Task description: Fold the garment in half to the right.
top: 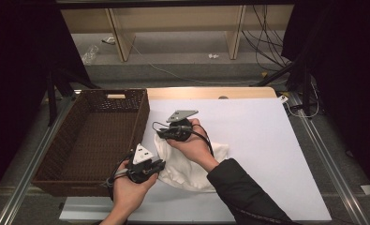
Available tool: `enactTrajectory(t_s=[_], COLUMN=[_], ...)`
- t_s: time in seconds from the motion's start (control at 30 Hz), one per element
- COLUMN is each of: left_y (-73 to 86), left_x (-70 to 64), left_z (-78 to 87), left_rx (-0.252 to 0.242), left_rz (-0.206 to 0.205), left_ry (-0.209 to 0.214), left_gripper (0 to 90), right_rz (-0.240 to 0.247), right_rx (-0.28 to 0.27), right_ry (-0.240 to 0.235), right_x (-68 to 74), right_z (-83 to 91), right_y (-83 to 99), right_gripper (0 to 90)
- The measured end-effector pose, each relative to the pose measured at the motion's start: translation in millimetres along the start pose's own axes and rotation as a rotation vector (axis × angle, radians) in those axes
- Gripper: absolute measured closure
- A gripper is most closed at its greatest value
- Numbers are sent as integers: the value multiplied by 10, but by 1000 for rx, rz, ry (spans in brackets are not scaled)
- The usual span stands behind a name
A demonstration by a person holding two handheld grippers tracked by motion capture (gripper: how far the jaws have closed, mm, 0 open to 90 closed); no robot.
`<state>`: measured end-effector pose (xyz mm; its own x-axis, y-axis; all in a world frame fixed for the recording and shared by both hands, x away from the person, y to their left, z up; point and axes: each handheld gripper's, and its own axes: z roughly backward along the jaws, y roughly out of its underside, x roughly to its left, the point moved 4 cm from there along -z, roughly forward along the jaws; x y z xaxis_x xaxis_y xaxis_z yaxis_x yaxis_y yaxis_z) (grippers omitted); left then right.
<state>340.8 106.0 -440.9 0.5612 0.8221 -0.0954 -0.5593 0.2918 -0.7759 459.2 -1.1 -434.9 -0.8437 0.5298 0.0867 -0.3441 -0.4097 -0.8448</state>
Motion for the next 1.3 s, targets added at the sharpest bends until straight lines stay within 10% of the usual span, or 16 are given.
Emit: enactTrajectory(t_s=[1.3], left_y=[3], left_x=[109], left_z=[143], left_rx=[-29], left_rz=[25], left_ry=[-24], left_gripper=[834], right_rz=[4], right_rx=[-62], right_ry=[-10], right_x=[94], right_z=[-41], right_y=[-134], right_gripper=[842])
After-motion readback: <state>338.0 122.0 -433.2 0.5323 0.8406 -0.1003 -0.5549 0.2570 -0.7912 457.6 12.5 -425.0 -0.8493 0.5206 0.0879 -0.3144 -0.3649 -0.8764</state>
